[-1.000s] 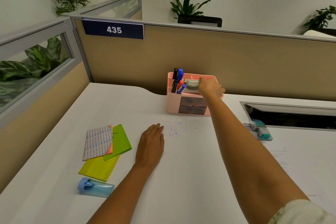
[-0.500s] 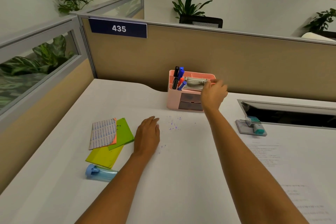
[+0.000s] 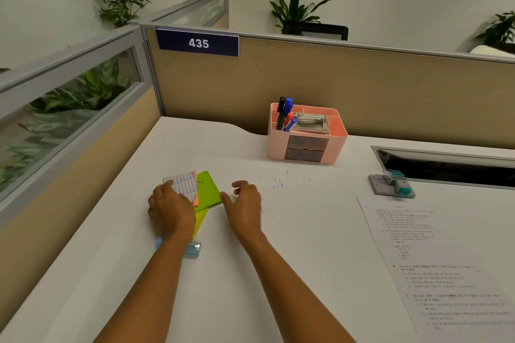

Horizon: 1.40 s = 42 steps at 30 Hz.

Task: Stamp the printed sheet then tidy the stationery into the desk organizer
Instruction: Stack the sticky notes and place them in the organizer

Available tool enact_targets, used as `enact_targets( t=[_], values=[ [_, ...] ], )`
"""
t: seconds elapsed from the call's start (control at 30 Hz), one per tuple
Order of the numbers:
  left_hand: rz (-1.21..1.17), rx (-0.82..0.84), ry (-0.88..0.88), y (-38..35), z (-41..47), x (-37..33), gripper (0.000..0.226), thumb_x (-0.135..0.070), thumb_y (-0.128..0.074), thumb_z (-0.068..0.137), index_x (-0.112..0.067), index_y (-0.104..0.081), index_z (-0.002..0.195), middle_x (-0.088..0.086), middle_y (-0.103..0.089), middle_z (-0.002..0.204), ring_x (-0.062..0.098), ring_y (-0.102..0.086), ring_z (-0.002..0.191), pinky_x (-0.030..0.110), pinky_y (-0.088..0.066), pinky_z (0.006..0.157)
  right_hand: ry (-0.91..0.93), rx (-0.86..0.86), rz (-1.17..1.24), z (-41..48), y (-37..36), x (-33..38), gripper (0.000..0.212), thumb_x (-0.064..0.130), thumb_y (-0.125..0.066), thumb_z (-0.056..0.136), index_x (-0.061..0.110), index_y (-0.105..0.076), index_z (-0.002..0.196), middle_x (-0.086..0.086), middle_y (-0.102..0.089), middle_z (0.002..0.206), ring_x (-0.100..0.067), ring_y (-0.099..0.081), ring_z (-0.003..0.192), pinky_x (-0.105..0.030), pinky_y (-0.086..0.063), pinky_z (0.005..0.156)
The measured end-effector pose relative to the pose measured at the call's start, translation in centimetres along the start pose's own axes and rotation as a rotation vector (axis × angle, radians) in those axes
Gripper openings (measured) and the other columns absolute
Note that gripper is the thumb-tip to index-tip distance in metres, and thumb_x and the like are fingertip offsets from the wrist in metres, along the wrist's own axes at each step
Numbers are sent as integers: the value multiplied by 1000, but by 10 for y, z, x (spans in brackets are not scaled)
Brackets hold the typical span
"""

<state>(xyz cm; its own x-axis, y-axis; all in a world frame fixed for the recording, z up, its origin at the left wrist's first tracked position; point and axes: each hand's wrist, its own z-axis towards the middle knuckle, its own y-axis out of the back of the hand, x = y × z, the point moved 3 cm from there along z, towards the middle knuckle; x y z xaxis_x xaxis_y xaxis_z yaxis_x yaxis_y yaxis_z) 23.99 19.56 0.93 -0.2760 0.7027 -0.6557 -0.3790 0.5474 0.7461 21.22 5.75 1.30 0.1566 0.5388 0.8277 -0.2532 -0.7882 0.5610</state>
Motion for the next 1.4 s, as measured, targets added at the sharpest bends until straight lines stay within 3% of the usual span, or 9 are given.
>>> enact_targets(
  t=[0.2, 0.43, 0.63, 0.77, 0.87, 1.03, 1.17, 1.27, 1.4],
  values=[
    [52, 70, 62, 5, 4, 3, 46, -17, -56, 90, 2, -43, 130, 25, -46, 133, 39, -38, 124, 46, -34, 99, 1, 100, -171, -2, -24, 13, 52, 31, -56, 90, 6, -43, 134, -15, -46, 133, -28, -39, 124, -33, -33, 101],
    [0, 161, 267, 8, 18, 10, 55, -24, -69, 81, 2, -48, 125, 28, -44, 131, 42, -39, 123, 46, -36, 99, -116, 141, -190, 6, -29, 20, 46, 24, -60, 89, 2, -47, 127, -18, -48, 130, -32, -42, 122, -35, -35, 99],
    [-105, 264, 324, 7, 38, 15, 49, -21, -73, 77, -2, -59, 120, 25, -55, 126, 40, -48, 118, 43, -41, 97, -244, 36, 91, 9, -19, 19, 31, 5, -53, 86, 5, -66, 114, -15, -67, 117, -27, -60, 110, -30, -45, 91],
    [-363, 182, 326, 12, 42, 15, 33, -12, -61, 87, 2, -60, 116, 26, -60, 120, 39, -58, 110, 49, -50, 92, -354, -105, 263, 12, -4, 11, 27, 5, -53, 87, 8, -70, 108, -15, -70, 109, -30, -64, 103, -35, -49, 90],
    [-454, 135, 294, 21, 36, 7, 32, -9, -54, 91, 4, -55, 120, 24, -58, 125, 38, -56, 114, 43, -48, 96, -391, -262, 434, 17, 12, 9, 23, 5, -53, 88, 8, -70, 104, -13, -71, 102, -30, -68, 91, -40, -54, 87],
    [-664, 279, 252, 17, 32, -7, 33, -11, -46, 94, -8, -50, 127, 17, -56, 129, 34, -57, 112, 44, -50, 92, -409, -147, 819, 17, 19, 23, 22, 2, -58, 89, 1, -64, 109, -8, -64, 94, -19, -64, 75, -14, -54, 62],
    [-982, 434, 374, 9, 22, -18, 35, -12, -34, 98, -6, -48, 130, 12, -56, 117, 29, -58, 89, 35, -49, 67, -315, -75, 613, 5, 4, 33, 21, 6, -63, 84, 4, -67, 104, -13, -70, 93, -26, -69, 81, -35, -58, 83],
    [-1021, 457, 423, 9, 20, -20, 37, -27, -37, 99, -7, -50, 127, 14, -57, 112, 29, -59, 86, 36, -50, 70, -181, -47, 413, -2, 1, 37, 24, 12, -63, 85, 8, -67, 108, -10, -70, 89, -24, -68, 82, -38, -55, 86],
    [-887, 374, 343, 9, 31, -11, 31, -16, -53, 92, -9, -55, 122, 15, -59, 122, 27, -58, 88, 35, -50, 70, -40, -2, 188, -3, -1, 39, 27, 17, -62, 87, 12, -67, 113, -13, -70, 104, -25, -64, 97, -33, -49, 86]
  ],
)
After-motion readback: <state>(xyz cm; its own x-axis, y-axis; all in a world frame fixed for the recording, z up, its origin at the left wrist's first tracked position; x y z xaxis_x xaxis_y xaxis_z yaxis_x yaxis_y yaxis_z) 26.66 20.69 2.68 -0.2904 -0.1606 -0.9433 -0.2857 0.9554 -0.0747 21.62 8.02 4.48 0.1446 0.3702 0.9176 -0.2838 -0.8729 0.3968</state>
